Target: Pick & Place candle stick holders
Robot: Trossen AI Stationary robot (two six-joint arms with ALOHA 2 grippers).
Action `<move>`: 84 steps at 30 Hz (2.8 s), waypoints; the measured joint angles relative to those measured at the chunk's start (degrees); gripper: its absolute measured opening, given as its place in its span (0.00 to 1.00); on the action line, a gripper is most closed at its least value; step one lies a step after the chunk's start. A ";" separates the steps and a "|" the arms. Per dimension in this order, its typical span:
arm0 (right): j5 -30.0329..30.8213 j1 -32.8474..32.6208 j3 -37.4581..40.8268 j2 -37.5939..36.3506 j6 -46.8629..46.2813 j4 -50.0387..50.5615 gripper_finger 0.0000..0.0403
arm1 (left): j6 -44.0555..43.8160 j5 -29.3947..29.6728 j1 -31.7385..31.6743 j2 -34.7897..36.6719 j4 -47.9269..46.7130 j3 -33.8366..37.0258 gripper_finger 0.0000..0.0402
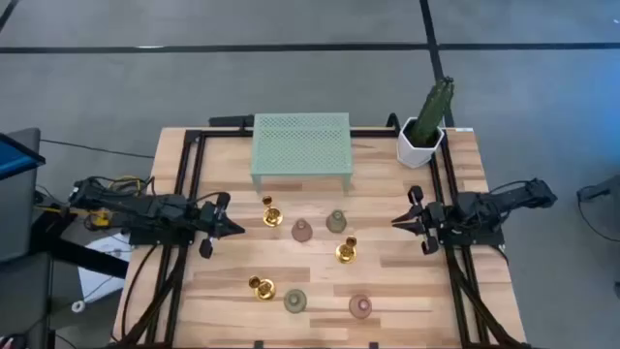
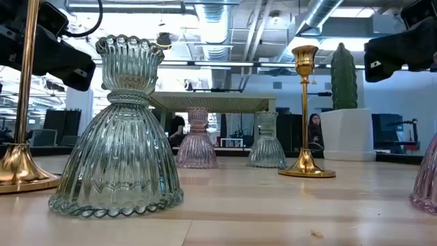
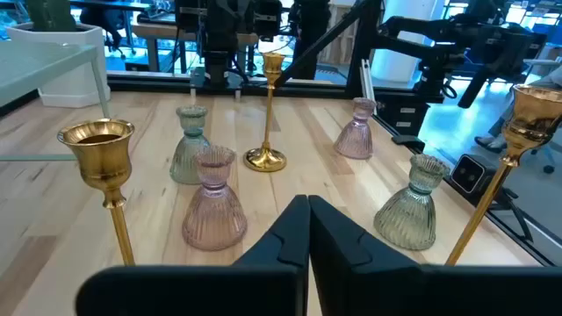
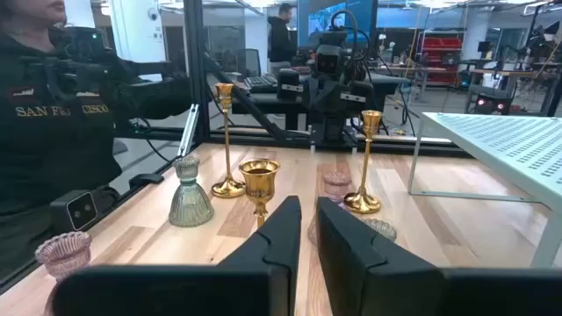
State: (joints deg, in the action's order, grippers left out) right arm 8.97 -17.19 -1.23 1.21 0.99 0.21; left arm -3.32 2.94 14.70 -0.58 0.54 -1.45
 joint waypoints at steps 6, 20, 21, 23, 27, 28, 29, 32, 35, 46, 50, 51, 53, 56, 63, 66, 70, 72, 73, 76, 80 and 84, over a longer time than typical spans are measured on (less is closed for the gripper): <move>0.00 0.01 0.00 0.00 0.00 0.00 0.08 | 0.00 0.00 0.02 -0.01 0.00 0.00 0.01; 0.00 0.01 0.00 0.00 0.00 0.00 0.08 | 0.00 0.00 0.01 -0.02 0.00 0.00 0.01; 0.02 0.02 0.00 0.00 0.00 0.00 0.08 | -0.02 0.00 0.01 0.00 0.00 0.00 0.01; 0.01 0.01 0.00 0.00 0.00 0.00 0.08 | 0.00 0.00 0.02 -0.02 0.00 0.00 0.01; 0.01 0.01 0.00 0.00 0.00 0.00 0.08 | -0.01 0.00 0.01 -0.02 0.00 0.00 0.01; 0.02 0.00 0.00 0.00 -0.01 0.00 0.08 | 0.00 0.00 0.02 -0.02 0.00 0.00 0.01; 0.02 0.02 0.00 0.00 0.00 0.00 0.08 | -0.01 0.00 0.02 0.00 0.00 0.00 0.01; 0.02 0.00 0.00 0.00 0.00 0.02 0.08 | -0.02 0.00 0.02 -0.02 0.00 0.00 0.01; 0.01 0.00 0.00 0.00 0.00 0.00 0.08 | -0.02 0.00 0.00 -0.01 0.00 0.00 0.01; 0.00 0.00 0.00 0.00 -0.01 0.00 0.08 | -0.02 0.00 0.01 -0.01 0.00 0.02 0.01; 0.00 0.02 0.00 0.00 -0.02 0.00 0.08 | -0.01 0.00 0.00 0.00 0.00 0.00 0.01; 0.02 0.02 0.00 0.00 0.00 0.00 0.08 | -0.01 0.00 0.01 -0.02 0.01 0.01 0.01; 0.01 0.01 0.00 0.00 0.00 0.00 0.08 | 0.00 0.00 0.01 -0.01 0.03 0.00 0.01; 0.02 0.02 0.00 0.00 0.79 0.00 0.08 | 0.00 0.00 0.00 0.00 0.30 0.02 0.01; 0.02 0.02 0.00 0.00 1.90 0.00 0.08 | -0.02 0.00 0.00 0.00 0.44 0.01 0.01; 0.02 0.02 0.00 0.00 1.92 0.00 0.08 | -0.02 0.00 0.02 0.00 0.48 0.01 0.01; 0.11 0.02 0.02 -0.02 1.95 -0.25 0.08 | 0.00 0.00 0.02 0.00 0.79 0.00 0.01; 0.09 0.02 0.06 -0.01 1.94 -0.41 0.08 | 0.00 0.00 0.00 0.00 0.83 0.00 0.01; 0.09 0.02 0.07 -0.02 1.95 -0.42 0.08 | 0.00 0.00 0.01 0.00 0.92 0.00 0.01; 0.09 0.02 0.07 0.00 1.95 -0.44 0.08 | 0.00 0.00 0.00 0.00 1.23 0.02 0.01; 0.09 0.02 0.07 -0.02 1.95 -0.47 0.08 | 0.00 0.00 0.01 0.00 1.72 0.01 0.01; 0.09 0.02 0.07 -0.01 1.95 -0.50 0.08 | 0.00 0.23 0.02 0.00 2.08 0.00 0.01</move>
State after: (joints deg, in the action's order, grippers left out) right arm 9.06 -17.17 -1.17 1.20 2.94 -0.30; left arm -3.31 3.17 14.72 -0.58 2.61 -1.45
